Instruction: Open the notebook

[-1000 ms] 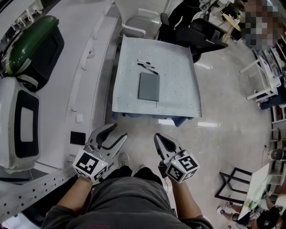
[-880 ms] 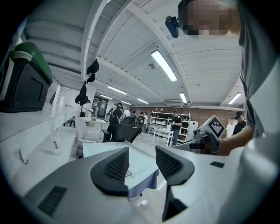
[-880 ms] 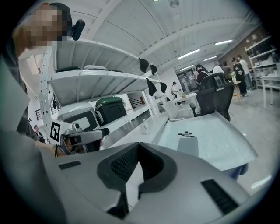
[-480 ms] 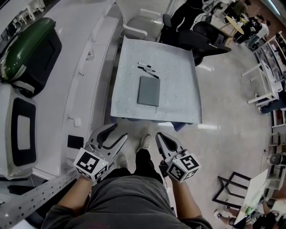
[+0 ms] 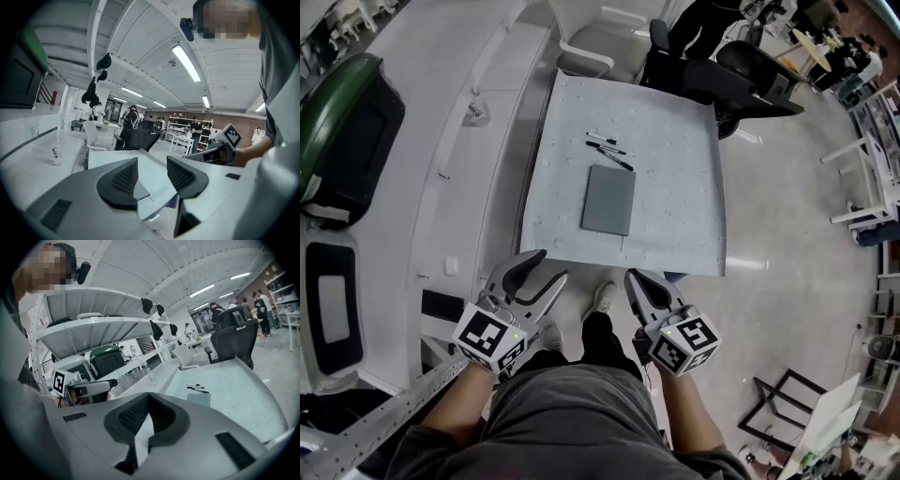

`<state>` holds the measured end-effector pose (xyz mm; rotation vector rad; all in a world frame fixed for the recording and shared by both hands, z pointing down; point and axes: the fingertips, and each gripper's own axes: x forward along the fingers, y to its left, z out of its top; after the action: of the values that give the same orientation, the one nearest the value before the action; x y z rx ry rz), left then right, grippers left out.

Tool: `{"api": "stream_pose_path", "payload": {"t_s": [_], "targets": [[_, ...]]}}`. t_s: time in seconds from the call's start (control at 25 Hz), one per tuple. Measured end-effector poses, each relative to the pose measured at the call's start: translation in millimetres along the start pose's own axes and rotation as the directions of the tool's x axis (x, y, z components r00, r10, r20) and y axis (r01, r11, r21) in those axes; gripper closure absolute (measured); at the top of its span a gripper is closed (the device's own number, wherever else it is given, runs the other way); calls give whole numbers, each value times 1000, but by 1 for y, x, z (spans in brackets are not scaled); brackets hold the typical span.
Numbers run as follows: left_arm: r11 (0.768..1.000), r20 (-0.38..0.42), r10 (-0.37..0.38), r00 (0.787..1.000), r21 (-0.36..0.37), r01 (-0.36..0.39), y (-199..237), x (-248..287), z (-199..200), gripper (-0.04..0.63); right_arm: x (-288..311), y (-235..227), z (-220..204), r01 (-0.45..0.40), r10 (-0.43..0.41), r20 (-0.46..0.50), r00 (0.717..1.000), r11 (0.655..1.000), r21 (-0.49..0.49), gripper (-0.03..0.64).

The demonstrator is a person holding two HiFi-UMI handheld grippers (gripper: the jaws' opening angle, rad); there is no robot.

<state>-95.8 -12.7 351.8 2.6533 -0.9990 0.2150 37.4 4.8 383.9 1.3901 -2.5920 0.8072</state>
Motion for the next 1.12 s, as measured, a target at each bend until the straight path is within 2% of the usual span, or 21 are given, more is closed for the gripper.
{"api": "stream_pose_path", "payload": {"t_s": [0.72, 1.12], "targets": [[989, -86, 135, 987, -45, -139, 33, 130, 5, 402, 50, -129, 45, -116, 119, -91, 989, 993, 38, 614], [977, -150, 189, 971, -68, -200, 46, 172, -17, 402, 70, -177, 54, -153, 158, -134, 978, 987, 49, 614]]}}
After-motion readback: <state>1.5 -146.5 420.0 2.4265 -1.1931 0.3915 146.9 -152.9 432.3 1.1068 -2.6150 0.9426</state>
